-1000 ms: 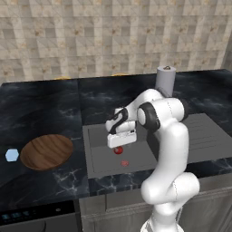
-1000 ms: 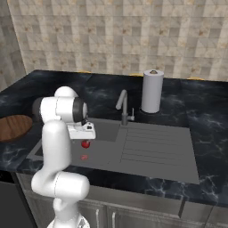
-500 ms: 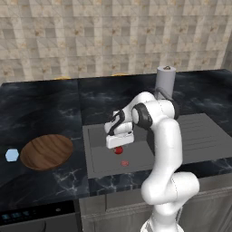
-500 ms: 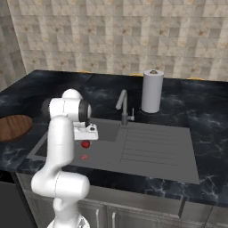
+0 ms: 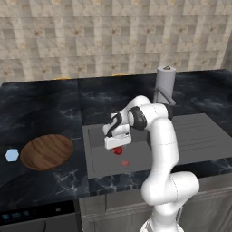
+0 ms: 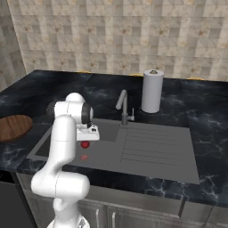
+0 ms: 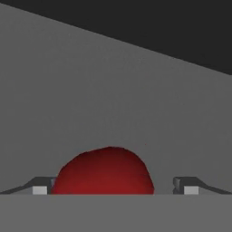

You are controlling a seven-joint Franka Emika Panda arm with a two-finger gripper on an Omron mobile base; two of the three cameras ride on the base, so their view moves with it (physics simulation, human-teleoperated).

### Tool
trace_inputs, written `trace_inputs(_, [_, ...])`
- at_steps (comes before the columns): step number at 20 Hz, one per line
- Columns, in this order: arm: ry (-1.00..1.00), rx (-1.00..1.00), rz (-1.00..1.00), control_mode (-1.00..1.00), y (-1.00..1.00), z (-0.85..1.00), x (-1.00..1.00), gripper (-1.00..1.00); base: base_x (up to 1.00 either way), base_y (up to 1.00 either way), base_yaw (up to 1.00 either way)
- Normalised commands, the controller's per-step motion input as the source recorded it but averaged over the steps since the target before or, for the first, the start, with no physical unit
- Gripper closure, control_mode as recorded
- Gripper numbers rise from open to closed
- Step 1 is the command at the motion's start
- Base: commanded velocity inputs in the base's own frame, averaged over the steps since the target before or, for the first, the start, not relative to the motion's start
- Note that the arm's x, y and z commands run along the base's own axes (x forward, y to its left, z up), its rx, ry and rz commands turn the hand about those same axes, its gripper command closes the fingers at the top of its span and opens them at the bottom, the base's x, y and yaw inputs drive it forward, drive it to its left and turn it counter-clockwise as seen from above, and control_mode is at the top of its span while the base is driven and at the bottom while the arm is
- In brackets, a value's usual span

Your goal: Pick the tomato from the sink and place it in the bowl. Then pick the bowl and place it in the microwave. Then close the microwave door and press the start button.

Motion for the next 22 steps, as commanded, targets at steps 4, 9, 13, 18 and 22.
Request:
trace_inputs(4, [0.00,0.00,0.00,-1.00,0.00,-0.16,0.29,-1.00,0.00,0.00,0.00])
trace_inputs(9, [0.00,0.00,0.00,-1.00,0.00,-0.02,-0.04,1.00,0.00,0.00,0.00])
trace_inputs(13, [0.00,0.00,0.00,-1.00,0.00,0.00,-0.41,1.00,0.00,0.00,0.00])
trace_inputs(18, [-0.11,0.00,0.00,-1.00,0.00,0.49,-0.75,1.00,0.00,0.00,0.00])
trace_inputs(22, [-0.22,0.00,0.00,-1.00,0.00,1.00,-0.78,1.00,0.00,0.00,0.00])
